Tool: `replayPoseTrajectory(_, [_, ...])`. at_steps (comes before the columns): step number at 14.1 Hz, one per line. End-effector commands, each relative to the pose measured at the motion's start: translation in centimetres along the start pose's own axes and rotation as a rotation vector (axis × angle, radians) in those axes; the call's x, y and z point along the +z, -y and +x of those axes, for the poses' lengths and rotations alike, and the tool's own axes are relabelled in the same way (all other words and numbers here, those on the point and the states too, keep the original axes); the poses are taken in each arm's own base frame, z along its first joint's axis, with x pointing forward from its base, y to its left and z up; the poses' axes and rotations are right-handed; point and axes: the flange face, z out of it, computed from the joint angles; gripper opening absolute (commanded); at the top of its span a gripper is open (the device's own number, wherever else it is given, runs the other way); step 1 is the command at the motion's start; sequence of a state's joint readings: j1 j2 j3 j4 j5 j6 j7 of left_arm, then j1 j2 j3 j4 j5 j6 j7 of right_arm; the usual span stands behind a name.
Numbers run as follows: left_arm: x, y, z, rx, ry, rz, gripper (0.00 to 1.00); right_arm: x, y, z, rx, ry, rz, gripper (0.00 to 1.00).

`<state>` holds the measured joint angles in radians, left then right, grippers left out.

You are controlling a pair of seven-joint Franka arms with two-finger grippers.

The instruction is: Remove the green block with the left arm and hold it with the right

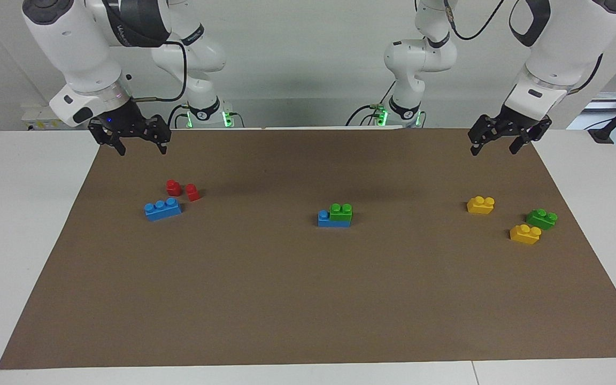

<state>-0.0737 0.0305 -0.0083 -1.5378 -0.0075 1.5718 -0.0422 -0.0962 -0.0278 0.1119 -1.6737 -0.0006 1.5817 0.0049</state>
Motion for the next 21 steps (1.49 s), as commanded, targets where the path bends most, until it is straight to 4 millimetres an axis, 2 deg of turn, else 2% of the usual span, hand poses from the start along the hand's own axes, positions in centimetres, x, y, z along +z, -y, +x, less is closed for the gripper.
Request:
replayPoseTrajectory(1, [-0.3,0.2,-0.9,0.011,0.004,-0.017,1.00,0.1,-0.3,-0.3,-0.015,0.016,-0.021,1.00])
replayPoseTrajectory(8, [-0.4,0.1,-0.9,0.012,0.003,-0.017,1.00,0.0,-0.2,-0.3,-0.017,0.013,-0.021,1.00])
replayPoseTrajectory(10, [-0.2,0.1,-0.9,0.012,0.007,-0.017,1.00,-0.2,-1.3,-0.1,0.001,-0.002,-0.017,1.00])
replayPoseTrajectory(13, [-0.1,-0.1,-1.1,0.014,0.009,-0.017,1.00,0.0,-1.1,0.1,0.018,-0.016,0.000,0.99])
replayPoseTrajectory(15, [0.0,-0.1,-1.1,0.009,0.010,-0.016,1.00,-0.1,0.1,0.1,0.157,-0.040,-0.001,0.98])
replayPoseTrajectory(19, [0.7,-0.6,-1.5,-0.049,-0.004,-0.017,1.00,1.2,5.6,0.4,0.524,-0.049,0.015,0.95])
replayPoseTrajectory(21, [1.4,-2.2,-1.6,-0.148,-0.027,-0.021,1.00,2.1,7.9,0.8,0.763,-0.016,0.096,0.95])
